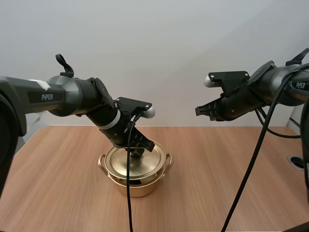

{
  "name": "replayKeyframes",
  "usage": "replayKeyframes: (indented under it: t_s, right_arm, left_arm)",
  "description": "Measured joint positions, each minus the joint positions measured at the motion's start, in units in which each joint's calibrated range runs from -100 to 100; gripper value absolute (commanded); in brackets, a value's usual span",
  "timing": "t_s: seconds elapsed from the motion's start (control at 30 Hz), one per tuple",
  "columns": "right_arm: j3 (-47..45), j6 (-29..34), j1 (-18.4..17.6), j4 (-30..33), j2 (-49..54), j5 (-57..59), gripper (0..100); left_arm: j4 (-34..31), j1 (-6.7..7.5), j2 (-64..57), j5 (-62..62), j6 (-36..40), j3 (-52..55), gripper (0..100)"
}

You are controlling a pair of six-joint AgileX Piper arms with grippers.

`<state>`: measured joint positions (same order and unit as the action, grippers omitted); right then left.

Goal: Open the pot, put the car inside, and close it

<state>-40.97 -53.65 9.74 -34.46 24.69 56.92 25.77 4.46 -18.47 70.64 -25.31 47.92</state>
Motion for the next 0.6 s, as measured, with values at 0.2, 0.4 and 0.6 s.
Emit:
replayKeyframes:
  t_s: [0.2,0.4,0.6]
  right_arm:
    - [0.0,-0.14,0.0,-0.11,0.0,0.0,0]
    - [0.0,-0.05,0.0,-2.62,0.0,0.12,0]
    - [0.0,1.88,0.0,-8.84,0.0,9.16,0]
  left_arm:
    - [-1.06,0.0,0.0,-0.58,0.0,0.0,57]
    - [-1.69,-0.4,-2.29,-0.42,2.58,-4.14,10]
    - [-2.1,-2.33,-9.44,-0.47,5.18,-11.66,0]
